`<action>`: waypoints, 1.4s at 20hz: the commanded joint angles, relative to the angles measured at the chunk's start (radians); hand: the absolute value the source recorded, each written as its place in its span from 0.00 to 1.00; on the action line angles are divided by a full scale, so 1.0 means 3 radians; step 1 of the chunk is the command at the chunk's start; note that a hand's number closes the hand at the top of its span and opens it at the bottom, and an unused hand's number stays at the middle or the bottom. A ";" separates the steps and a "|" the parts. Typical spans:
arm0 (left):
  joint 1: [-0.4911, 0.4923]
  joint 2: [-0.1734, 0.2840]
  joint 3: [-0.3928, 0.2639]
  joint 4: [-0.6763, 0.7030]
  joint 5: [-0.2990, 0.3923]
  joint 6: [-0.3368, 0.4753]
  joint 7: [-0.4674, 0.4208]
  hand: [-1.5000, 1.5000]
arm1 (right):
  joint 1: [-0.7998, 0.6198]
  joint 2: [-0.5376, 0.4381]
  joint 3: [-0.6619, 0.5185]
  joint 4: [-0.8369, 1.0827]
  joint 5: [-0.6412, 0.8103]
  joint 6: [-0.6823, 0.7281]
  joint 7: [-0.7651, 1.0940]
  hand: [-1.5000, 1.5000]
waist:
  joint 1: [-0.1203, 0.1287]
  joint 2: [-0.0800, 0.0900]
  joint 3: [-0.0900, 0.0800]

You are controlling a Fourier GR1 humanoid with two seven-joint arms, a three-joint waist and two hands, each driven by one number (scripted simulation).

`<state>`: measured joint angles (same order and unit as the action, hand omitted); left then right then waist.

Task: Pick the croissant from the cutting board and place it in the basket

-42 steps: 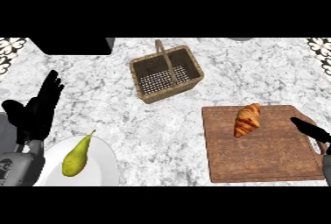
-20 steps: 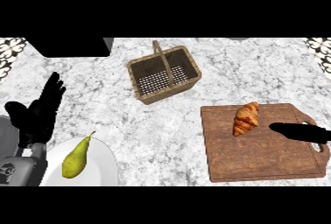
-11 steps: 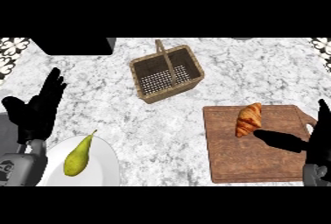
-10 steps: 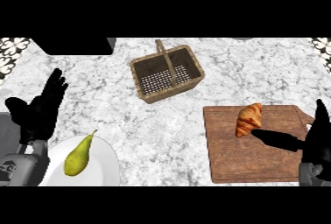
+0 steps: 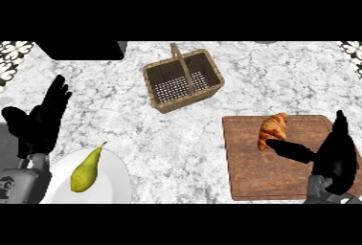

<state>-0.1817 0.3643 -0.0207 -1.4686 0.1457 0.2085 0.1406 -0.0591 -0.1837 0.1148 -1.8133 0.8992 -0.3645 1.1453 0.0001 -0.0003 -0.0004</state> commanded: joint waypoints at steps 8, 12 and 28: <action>-0.0115 -0.0114 0.0119 0.0290 -0.0128 -0.0144 -0.0175 0.50 | -0.0142 0.0504 -0.0193 0.0262 0.0382 0.0005 0.0158 0.00 | -0.0011 0.0003 0.0000; 0.0041 -0.0164 0.0113 0.0005 -0.0138 -0.0100 0.0004 0.50 | 0.0112 0.0605 0.0033 0.0254 0.0510 -0.0163 0.0244 0.00 | -0.0001 -0.0001 0.0001; 0.0025 -0.0178 0.0385 0.0069 -0.0232 -0.0359 -0.0063 0.50 | -0.0151 0.0611 -0.0388 0.0795 0.0314 -0.0027 -0.0127 0.00 | 0.0001 0.0001 0.0001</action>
<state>-0.1796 0.2965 0.0586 -1.4699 0.0742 0.1355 0.1401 -0.1202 -0.0079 -0.0366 -1.5977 0.9888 -0.3293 1.0473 0.0002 -0.0002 -0.0001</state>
